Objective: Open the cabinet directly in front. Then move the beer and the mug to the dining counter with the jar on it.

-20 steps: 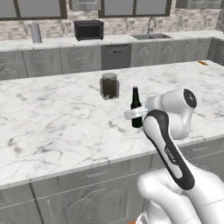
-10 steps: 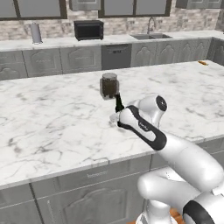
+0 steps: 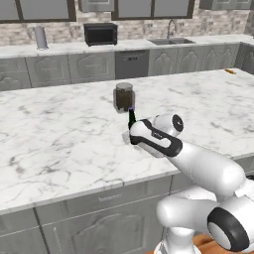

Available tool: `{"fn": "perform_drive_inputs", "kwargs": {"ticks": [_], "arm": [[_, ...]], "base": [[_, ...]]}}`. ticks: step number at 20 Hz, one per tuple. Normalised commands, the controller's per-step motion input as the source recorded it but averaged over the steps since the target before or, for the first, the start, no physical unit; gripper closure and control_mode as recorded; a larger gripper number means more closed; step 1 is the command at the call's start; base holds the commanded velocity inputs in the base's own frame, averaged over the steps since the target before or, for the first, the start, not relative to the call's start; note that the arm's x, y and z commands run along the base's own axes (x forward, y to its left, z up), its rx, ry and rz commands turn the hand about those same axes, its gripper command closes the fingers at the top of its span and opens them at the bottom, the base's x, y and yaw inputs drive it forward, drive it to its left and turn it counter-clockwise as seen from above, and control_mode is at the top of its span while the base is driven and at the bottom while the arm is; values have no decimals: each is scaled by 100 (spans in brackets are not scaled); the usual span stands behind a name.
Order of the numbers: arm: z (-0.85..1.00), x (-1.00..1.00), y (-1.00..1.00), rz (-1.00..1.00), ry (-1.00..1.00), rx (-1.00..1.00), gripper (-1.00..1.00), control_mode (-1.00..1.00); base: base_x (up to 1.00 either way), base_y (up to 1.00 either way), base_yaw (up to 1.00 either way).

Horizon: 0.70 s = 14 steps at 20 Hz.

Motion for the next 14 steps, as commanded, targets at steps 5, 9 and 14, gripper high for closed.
{"fn": "perform_drive_inputs", "kwargs": {"ticks": [5, 9, 14], "arm": [[0, 0, 0, 0, -5, 8, 100, -100], [0, 0, -4, 0, -10, 6, 100, -100], [0, 0, 0, 0, -5, 0, 100, -100]], "base": [[0, 0, 0], [0, 0, 0], [0, 0, 0]]}}
